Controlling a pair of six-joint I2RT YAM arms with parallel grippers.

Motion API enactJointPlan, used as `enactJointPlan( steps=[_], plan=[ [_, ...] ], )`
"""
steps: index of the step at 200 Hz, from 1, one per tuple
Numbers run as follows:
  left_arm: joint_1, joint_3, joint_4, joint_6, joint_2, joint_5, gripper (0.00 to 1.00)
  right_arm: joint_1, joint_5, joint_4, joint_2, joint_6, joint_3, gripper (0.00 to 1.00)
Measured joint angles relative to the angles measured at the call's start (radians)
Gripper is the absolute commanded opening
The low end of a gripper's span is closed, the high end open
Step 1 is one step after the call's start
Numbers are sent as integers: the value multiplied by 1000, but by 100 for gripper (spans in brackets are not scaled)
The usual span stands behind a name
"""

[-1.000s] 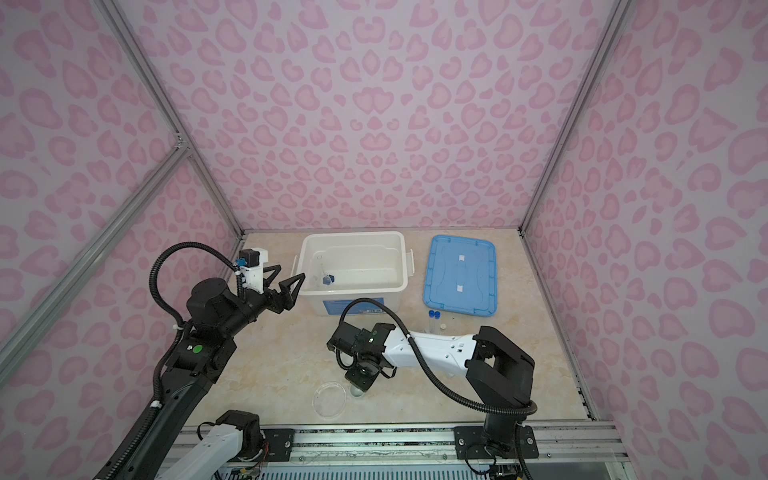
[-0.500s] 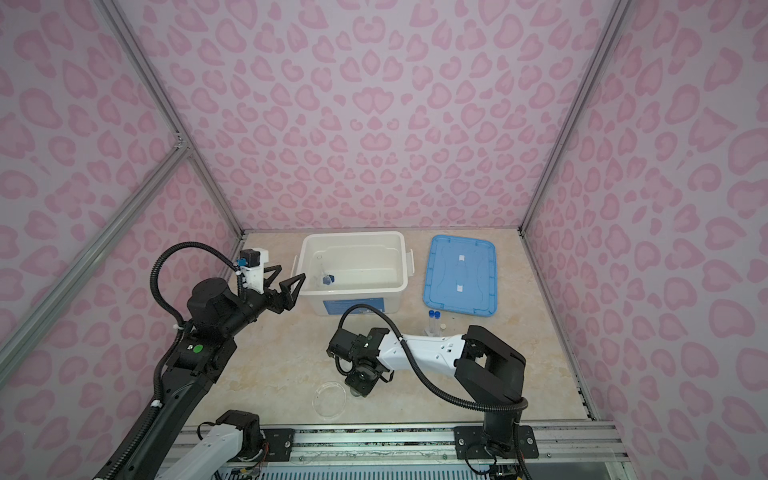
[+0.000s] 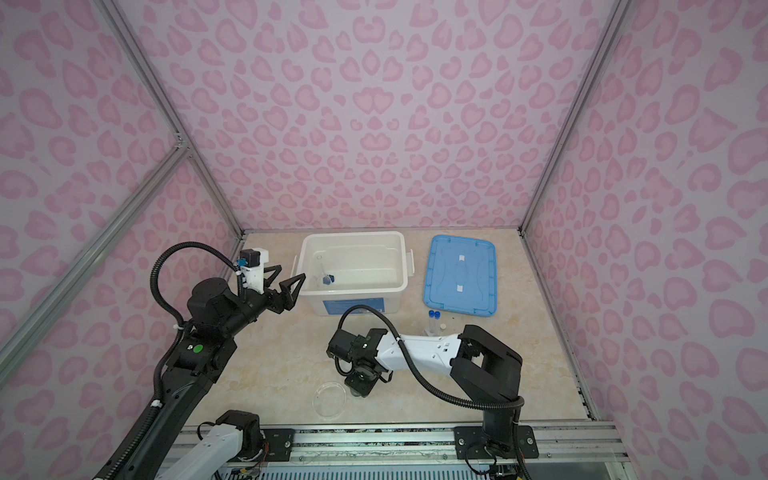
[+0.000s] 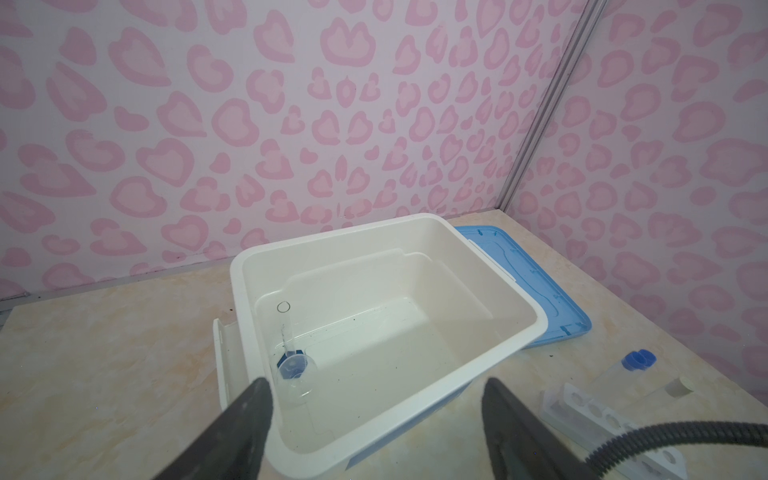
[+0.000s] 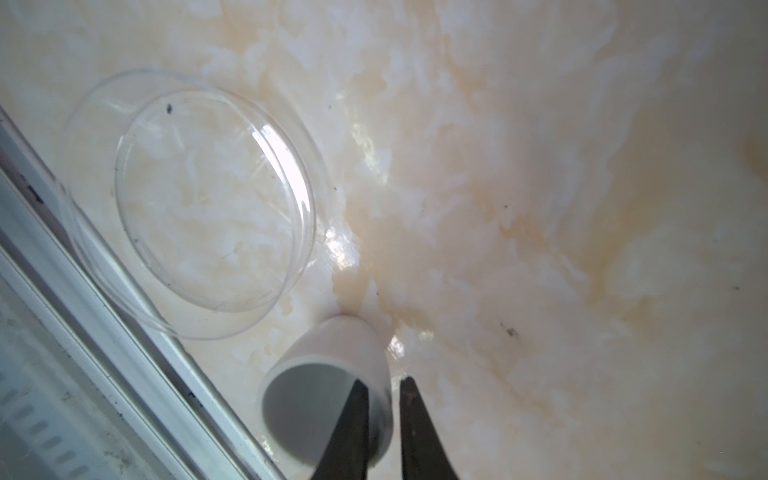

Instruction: Organize the chemistry lab equipment

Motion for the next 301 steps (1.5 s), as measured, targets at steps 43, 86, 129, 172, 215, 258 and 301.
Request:
enactJointPlan(
  steps=[43,86,129,172,215,258,301],
  plan=[
    [0,0,0,0,1,7,81,0,0,-5,12,-3,7,11],
    [0,0,0,0,3,8,81,0,14,-20,12,-19,32,8],
    [0,0,0,0,5,10,81,-10,11,-55,-3,-32,60,7],
    [0,0,0,0,4,11,81,-60,6,-130,-37,-72,170,7],
    [0,0,-1,0,2,10,81,-126,-7,-235,-40,-146,358,7],
    [0,0,-1,0,-3,10,81,-223,15,-318,-23,-223,562,7],
    [0,-5,0,0,8,22,81,-314,15,-329,52,-285,750,7]
  ],
)
